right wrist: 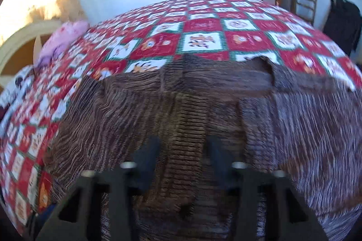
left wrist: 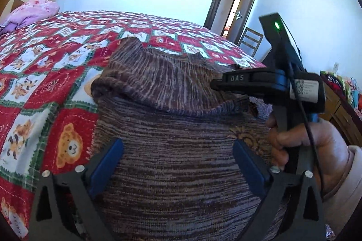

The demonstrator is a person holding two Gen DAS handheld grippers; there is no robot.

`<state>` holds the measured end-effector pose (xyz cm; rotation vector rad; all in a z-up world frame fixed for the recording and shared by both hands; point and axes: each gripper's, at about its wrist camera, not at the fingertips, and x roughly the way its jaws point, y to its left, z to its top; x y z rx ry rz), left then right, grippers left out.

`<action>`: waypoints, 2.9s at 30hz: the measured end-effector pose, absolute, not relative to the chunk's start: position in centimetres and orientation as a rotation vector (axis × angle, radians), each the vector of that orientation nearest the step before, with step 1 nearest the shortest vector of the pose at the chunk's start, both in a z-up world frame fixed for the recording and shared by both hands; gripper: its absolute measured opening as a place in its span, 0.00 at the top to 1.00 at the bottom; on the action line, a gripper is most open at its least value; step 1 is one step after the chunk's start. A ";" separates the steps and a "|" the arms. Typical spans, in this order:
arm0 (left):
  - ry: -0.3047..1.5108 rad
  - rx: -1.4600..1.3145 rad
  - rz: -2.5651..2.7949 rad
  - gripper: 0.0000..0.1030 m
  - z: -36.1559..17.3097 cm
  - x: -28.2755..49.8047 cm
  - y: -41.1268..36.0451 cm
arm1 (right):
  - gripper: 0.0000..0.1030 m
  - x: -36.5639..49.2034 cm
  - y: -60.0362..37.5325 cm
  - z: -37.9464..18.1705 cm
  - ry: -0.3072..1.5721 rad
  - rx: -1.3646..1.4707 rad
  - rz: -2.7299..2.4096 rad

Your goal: Fold small clothes

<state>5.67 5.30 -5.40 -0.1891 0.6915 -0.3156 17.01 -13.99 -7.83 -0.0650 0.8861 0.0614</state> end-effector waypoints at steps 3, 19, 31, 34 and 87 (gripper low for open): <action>0.690 -0.183 -0.313 0.03 -5.4 5.7 5.2 | 0.91 16.9 -13.2 -7.5 0.876 -0.115 0.073; 0.693 -0.176 -0.310 0.02 -5.4 5.7 5.2 | 0.90 16.8 -18.9 -1.2 0.783 -0.218 0.027; 0.695 -0.166 -0.310 0.01 -5.5 5.7 5.1 | 0.89 13.1 -23.7 -1.1 0.729 0.087 -0.014; 0.697 -0.161 -0.308 0.01 -5.4 5.7 5.0 | 0.89 12.7 -21.5 -3.3 0.787 0.024 0.050; 0.701 0.057 -0.063 0.00 -2.0 -7.0 22.6 | 0.57 -15.6 3.8 -12.8 1.092 -0.431 0.859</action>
